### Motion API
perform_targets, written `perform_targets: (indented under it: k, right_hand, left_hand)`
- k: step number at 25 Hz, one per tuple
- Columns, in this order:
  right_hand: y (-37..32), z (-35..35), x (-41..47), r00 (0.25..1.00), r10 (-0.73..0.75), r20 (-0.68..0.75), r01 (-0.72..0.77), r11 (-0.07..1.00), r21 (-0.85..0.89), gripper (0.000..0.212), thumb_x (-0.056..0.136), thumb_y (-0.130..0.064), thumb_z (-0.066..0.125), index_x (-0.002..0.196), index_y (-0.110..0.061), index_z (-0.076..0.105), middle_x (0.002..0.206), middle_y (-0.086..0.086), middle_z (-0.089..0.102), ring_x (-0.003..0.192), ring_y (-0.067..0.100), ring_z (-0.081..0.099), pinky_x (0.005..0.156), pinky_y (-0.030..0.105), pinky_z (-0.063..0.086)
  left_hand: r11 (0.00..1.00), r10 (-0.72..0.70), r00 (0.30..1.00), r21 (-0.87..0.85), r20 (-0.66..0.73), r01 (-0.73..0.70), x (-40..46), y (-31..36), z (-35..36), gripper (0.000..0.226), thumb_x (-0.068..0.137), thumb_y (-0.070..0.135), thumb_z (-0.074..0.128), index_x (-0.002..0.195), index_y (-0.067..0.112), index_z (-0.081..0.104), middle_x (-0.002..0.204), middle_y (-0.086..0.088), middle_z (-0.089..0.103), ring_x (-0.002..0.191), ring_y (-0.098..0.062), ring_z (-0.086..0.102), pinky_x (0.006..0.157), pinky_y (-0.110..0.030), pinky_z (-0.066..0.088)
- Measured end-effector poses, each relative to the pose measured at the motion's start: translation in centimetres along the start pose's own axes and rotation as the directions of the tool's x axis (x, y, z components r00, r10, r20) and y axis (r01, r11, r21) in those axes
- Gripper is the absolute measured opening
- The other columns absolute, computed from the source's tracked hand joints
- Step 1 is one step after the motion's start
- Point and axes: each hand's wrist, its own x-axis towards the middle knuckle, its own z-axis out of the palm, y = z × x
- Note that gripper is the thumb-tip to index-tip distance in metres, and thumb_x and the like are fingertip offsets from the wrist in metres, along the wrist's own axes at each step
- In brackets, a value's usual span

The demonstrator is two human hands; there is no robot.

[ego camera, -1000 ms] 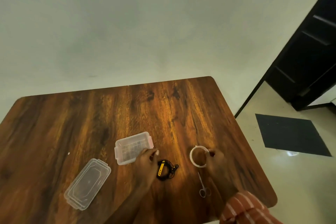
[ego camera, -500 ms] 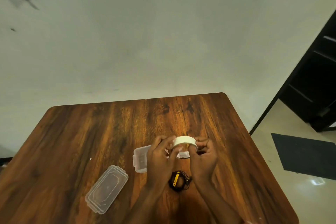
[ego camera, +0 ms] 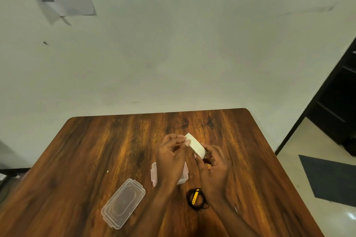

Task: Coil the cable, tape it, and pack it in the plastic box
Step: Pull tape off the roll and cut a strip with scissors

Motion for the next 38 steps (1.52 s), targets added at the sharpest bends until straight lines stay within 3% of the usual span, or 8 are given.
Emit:
perform_targets:
  k: [10,14,17,26,29,32,35,38]
  right_hand:
    - [-1.8,-1.5,1.1,0.953,-0.259,0.154,0.289,0.932,-0.219,0.034,0.091,-0.034,0.061,0.112,-0.011,0.073,0.105,0.002,0.076,0.097,0.014,0.067,0.079,0.033,0.058]
    - [-3.4,-1.2,1.2,0.983,-0.108,0.151,0.132,0.979,-0.154,0.044,0.090,-0.041,0.063,0.121,-0.011,0.069,0.109,0.003,0.076,0.091,0.004,0.065,0.069,0.015,0.056]
    - [-3.9,-1.0,1.5,0.970,0.056,0.237,-0.027,0.992,-0.125,0.053,0.083,-0.052,0.061,0.122,-0.016,0.069,0.107,-0.003,0.076,0.076,0.000,0.065,0.061,0.024,0.061]
    - [0.2,-2.0,0.5,0.898,0.327,0.295,-0.344,0.939,0.006,0.021,0.089,-0.029,0.070,0.104,-0.016,0.075,0.091,-0.006,0.076,0.077,0.000,0.068,0.062,0.012,0.049]
    - [5.9,-8.1,-1.3,0.880,0.406,0.248,-0.306,0.882,-0.359,0.013,0.094,-0.029,0.061,0.101,-0.022,0.071,0.089,-0.011,0.070,0.086,0.004,0.067,0.068,0.020,0.048]
    - [11.0,-13.1,-5.9,0.700,0.635,0.325,-0.178,0.597,-0.783,0.022,0.092,-0.036,0.059,0.107,-0.021,0.064,0.101,0.001,0.068,0.088,0.014,0.066,0.078,0.030,0.055]
    - [14.3,-13.1,-10.6,0.641,0.689,0.337,-0.071,0.490,-0.869,0.056,0.091,-0.048,0.054,0.140,-0.021,0.046,0.139,0.005,0.049,0.112,0.015,0.057,0.094,0.028,0.049]
    - [14.6,-13.2,-11.2,0.651,0.685,0.327,-0.061,0.476,-0.877,0.044,0.102,-0.035,0.038,0.138,-0.014,0.049,0.147,0.010,0.043,0.121,0.019,0.054,0.101,0.029,0.044]
  left_hand:
    - [0.946,0.251,0.961,0.182,0.115,-0.269,0.3,1.2,-0.1,0.031,0.093,0.036,0.051,0.109,0.012,0.060,0.109,-0.001,0.067,0.094,-0.010,0.064,0.079,-0.019,0.055]
    - [0.980,0.169,0.984,0.096,0.051,-0.173,-0.1,1.9,0.0,0.028,0.093,0.035,0.050,0.110,0.013,0.053,0.107,0.001,0.063,0.093,-0.010,0.063,0.077,-0.018,0.056]
    - [0.988,0.098,0.995,0.117,0.015,-0.099,-0.3,1.9,-0.1,0.013,0.095,0.016,0.053,0.106,0.010,0.050,0.096,0.003,0.058,0.084,-0.007,0.061,0.072,-0.015,0.054]
    - [0.891,0.066,0.986,0.437,0.151,-0.126,-0.3,0.0,0.0,0.017,0.093,0.006,0.061,0.108,0.004,0.054,0.086,0.004,0.054,0.061,0.002,0.050,0.051,0.000,0.040]
    - [0.863,0.015,0.975,0.490,0.221,-0.125,0.4,-2.3,0.0,0.020,0.093,0.016,0.061,0.110,0.009,0.052,0.095,-0.005,0.066,0.075,-0.015,0.066,0.059,-0.011,0.047]
    - [0.844,-0.017,0.977,0.526,0.213,-0.100,0.3,-3.6,0.0,0.021,0.092,0.016,0.061,0.111,0.010,0.052,0.106,-0.013,0.069,0.088,-0.029,0.070,0.065,-0.025,0.051]
    - [0.875,-0.062,0.984,0.484,0.168,-0.027,0.5,-3.8,0.1,0.019,0.095,0.020,0.057,0.110,0.012,0.050,0.106,-0.012,0.069,0.083,-0.022,0.067,0.061,-0.022,0.050]
    - [0.893,-0.114,0.985,0.447,0.128,0.045,0.7,-3.7,0.2,0.017,0.096,0.020,0.055,0.111,0.014,0.050,0.108,-0.009,0.067,0.083,-0.016,0.063,0.060,-0.019,0.049]
